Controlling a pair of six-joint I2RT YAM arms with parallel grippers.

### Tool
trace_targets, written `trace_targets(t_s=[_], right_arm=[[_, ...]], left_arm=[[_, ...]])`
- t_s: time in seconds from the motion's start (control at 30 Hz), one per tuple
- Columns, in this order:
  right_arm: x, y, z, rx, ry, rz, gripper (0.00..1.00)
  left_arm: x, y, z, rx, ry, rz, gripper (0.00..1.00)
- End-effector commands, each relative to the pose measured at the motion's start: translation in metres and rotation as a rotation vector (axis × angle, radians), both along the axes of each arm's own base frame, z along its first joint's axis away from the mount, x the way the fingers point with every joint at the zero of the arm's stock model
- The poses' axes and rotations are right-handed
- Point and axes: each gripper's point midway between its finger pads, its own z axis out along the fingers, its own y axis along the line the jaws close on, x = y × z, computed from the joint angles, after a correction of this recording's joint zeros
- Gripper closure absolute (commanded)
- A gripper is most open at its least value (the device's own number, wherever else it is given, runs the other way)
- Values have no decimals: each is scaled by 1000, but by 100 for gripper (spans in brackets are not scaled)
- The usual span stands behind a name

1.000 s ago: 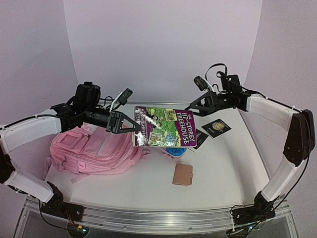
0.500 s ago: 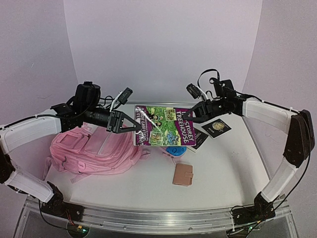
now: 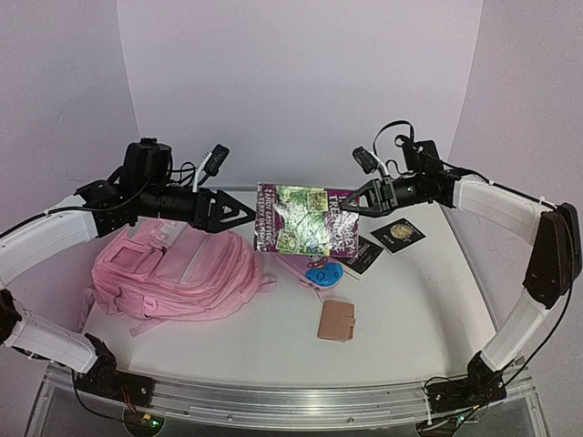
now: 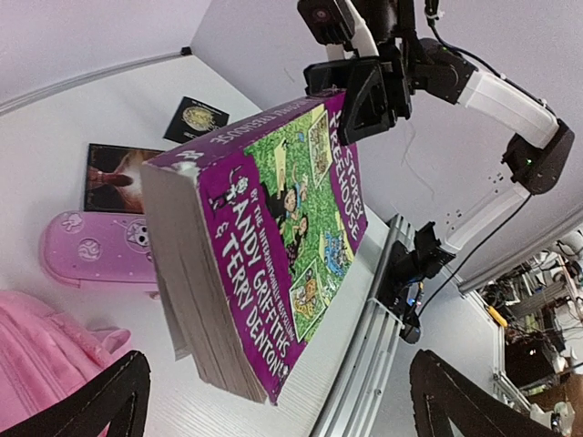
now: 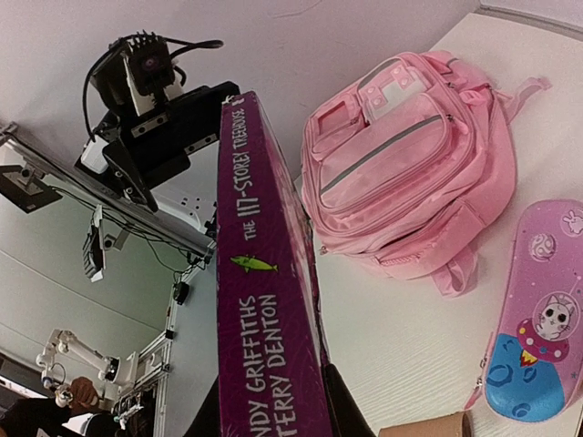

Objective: Pack the student bag
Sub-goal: Pick up the book from the center of the board.

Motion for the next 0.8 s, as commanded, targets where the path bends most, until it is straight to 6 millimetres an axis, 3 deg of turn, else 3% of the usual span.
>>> trace_targets(t_s=[0.0, 0.23, 0.33, 0.4, 0.47, 0.53, 0.6, 0.63, 0.7, 0.77], right_arm=[[-24, -3, 50, 93, -92, 68, 100], [-43, 3, 59, 117, -56, 132, 100], [-46, 4, 62, 119, -56, 137, 100], [-45, 4, 63, 118, -52, 133, 100], [-42, 5, 62, 113, -44, 126, 100], [-40, 6, 60, 108, -30, 122, 88], [-38, 7, 58, 105, -16, 119, 64], [-38, 7, 56, 101, -6, 118, 55], [-38, 7, 54, 100, 2, 118, 35], [-40, 8, 51, 96, 8, 119, 26]], left_arm=[[14, 12, 6, 16, -40, 110, 0], [20, -18, -8, -45, 46, 9, 0], [16, -26, -2, -111, 49, -50, 3], [8, -29, 2, -153, 48, -98, 16], [2, -31, 9, -192, 36, -135, 39], [-1, -30, 15, -228, 29, -146, 62], [-2, -30, 17, -245, 30, -144, 88], [0, -29, 18, -252, 30, -130, 96], [3, -27, 19, -263, 25, -101, 100], [6, -24, 21, -281, 16, -68, 100]])
